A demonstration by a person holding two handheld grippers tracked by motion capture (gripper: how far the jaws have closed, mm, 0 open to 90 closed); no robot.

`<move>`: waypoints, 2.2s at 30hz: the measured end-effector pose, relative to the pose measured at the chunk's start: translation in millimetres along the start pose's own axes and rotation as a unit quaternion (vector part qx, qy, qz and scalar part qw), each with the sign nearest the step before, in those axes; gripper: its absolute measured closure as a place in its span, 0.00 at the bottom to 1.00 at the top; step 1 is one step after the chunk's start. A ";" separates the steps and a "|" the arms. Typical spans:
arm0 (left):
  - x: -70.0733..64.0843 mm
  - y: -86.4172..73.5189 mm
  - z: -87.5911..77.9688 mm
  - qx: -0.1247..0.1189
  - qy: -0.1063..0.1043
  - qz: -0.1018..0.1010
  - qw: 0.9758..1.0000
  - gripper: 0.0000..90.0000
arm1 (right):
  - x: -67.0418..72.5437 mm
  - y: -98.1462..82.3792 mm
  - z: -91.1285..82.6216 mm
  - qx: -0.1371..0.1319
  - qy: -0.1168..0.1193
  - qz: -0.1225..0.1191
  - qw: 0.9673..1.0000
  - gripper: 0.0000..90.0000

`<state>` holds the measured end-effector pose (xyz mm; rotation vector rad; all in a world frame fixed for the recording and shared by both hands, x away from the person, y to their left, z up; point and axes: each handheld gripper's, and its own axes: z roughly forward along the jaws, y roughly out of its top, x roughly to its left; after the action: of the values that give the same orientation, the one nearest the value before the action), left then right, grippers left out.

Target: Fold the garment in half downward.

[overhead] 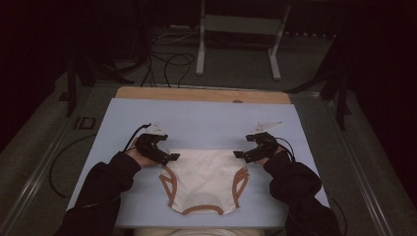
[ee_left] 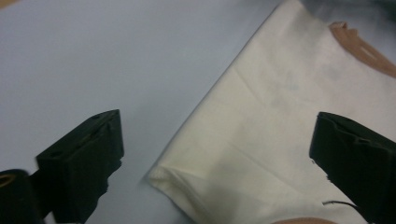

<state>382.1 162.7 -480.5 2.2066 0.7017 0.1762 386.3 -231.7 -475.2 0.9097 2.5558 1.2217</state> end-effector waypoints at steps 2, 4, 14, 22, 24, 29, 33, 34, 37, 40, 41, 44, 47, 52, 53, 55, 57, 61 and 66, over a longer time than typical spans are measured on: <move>1.9 -1.7 1.5 0.003 -0.002 -0.001 1.000 0.06 | -1.2 -1.8 2.1 0.004 -0.001 0.000 1.000 0.11; 4.9 -5.0 5.2 0.008 0.004 -0.007 1.000 0.08 | -3.7 -5.3 5.9 0.010 -0.004 0.004 1.000 0.14; 14.0 -19.2 20.1 0.037 0.023 -0.021 0.999 0.22 | -13.8 -20.4 25.8 0.043 -0.003 0.030 0.999 0.21; 15.8 -25.2 27.5 0.048 0.025 -0.018 0.998 0.37 | -17.2 -27.2 33.4 0.056 -0.002 0.036 0.998 0.32; 15.8 -25.3 27.6 0.044 0.027 -0.018 0.998 0.43 | -17.3 -27.0 32.4 0.057 0.000 0.036 0.998 0.38; 13.8 -24.9 27.3 0.050 0.031 -0.013 0.998 0.55 | -13.8 -27.0 32.1 0.060 -0.003 0.020 0.998 0.53; 11.9 -25.5 25.7 0.051 0.027 -0.017 0.998 0.64 | -10.7 -25.7 31.8 0.069 -0.001 0.010 0.998 0.65; 12.1 -26.2 25.2 0.050 0.025 -0.019 0.998 0.66 | -10.7 -25.4 31.6 0.071 -0.002 0.005 0.997 0.67; 12.3 -27.7 23.3 0.049 0.023 -0.028 0.998 0.71 | -10.4 -25.4 30.7 0.075 -0.005 -0.001 0.997 0.76; 11.6 -27.4 22.6 0.053 0.023 -0.027 0.998 0.75 | -9.0 -25.1 29.9 0.082 0.000 -0.002 0.997 0.84; 11.4 -27.3 22.7 0.052 0.021 -0.028 0.998 0.78 | -8.7 -24.8 30.1 0.083 0.002 -0.005 0.997 0.88; 9.8 -26.8 22.7 0.052 0.015 -0.025 0.998 0.88 | -7.2 -23.5 30.8 0.086 0.007 -0.005 0.996 0.94; 7.9 -26.7 21.6 0.048 0.013 -0.022 0.999 0.94 | -5.4 -21.5 29.9 0.087 0.007 -0.008 0.996 0.95; 6.8 -22.9 15.9 0.040 0.009 -0.020 0.999 0.95 | -7.0 -17.6 21.1 0.072 0.017 -0.003 0.997 0.96; 6.1 -21.8 14.7 0.035 0.008 -0.021 0.999 0.95 | -7.1 -16.5 19.4 0.068 0.017 -0.007 0.998 0.96; 5.5 -19.5 12.7 0.029 0.007 -0.015 0.999 0.96 | -6.0 -13.6 15.7 0.067 0.016 -0.011 0.998 0.96; 4.9 -17.1 10.7 0.028 0.009 -0.010 1.000 0.96 | -5.6 -11.4 13.1 0.064 0.015 -0.013 0.998 0.96; 3.4 -12.5 7.5 0.018 0.013 -0.008 1.000 0.96 | -6.0 -7.6 9.3 0.060 0.011 -0.015 0.998 0.96; 5.1 -5.8 5.1 0.014 0.018 0.001 1.000 0.96 | -8.6 -3.9 5.2 0.052 0.006 -0.017 0.998 0.96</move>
<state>385.6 165.2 -488.6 2.2365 0.7267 0.2086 393.4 -235.3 -482.4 0.8783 2.6551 1.0974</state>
